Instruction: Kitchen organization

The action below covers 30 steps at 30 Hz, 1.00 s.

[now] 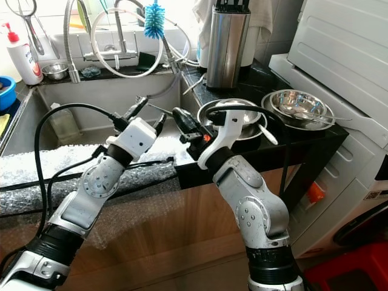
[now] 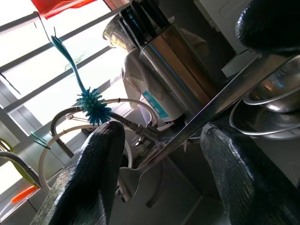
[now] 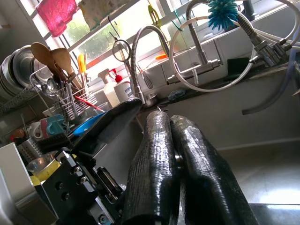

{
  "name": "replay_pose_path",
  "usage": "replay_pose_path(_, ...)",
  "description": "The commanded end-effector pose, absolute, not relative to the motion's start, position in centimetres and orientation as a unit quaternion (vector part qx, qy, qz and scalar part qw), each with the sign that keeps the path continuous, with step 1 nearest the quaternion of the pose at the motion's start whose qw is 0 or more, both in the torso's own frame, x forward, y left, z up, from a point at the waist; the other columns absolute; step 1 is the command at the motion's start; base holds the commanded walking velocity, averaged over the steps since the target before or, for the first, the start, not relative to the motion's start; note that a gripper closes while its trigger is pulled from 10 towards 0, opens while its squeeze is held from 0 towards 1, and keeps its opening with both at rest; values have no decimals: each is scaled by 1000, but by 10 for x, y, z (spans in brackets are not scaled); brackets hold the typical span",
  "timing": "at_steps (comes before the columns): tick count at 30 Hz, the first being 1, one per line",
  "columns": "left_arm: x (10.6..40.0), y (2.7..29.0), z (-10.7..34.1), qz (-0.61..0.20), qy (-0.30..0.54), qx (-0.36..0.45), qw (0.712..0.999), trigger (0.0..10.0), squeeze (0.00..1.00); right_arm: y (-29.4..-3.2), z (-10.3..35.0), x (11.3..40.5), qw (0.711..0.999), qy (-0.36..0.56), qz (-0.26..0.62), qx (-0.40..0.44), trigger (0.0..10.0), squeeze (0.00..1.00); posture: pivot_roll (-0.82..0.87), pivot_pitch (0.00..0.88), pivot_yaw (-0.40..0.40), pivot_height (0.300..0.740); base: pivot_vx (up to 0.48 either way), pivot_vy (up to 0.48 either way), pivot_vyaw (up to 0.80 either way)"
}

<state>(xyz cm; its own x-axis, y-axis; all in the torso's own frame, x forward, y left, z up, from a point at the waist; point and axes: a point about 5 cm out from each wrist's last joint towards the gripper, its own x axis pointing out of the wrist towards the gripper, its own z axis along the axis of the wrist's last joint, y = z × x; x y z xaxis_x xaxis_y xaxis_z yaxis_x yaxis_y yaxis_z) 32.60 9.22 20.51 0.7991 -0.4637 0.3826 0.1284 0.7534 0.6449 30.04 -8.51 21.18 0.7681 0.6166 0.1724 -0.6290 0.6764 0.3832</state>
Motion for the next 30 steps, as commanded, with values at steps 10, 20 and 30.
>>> replay_pose_path(10,327,89,206,-176,-272,312,893,10000,0,-77,225,294,905,-27,368,210,10000,0,-87,0,-33,740,0,0,0)
replay_pose_path(20,329,88,207,-168,-274,309,895,4078,0,-74,226,292,901,-25,377,214,10000,0,-85,0,-35,740,0,0,0)
replay_pose_path(30,332,91,206,-148,-267,312,900,4157,0,-72,226,290,898,-24,380,219,10000,0,-88,0,-37,740,0,0,0)
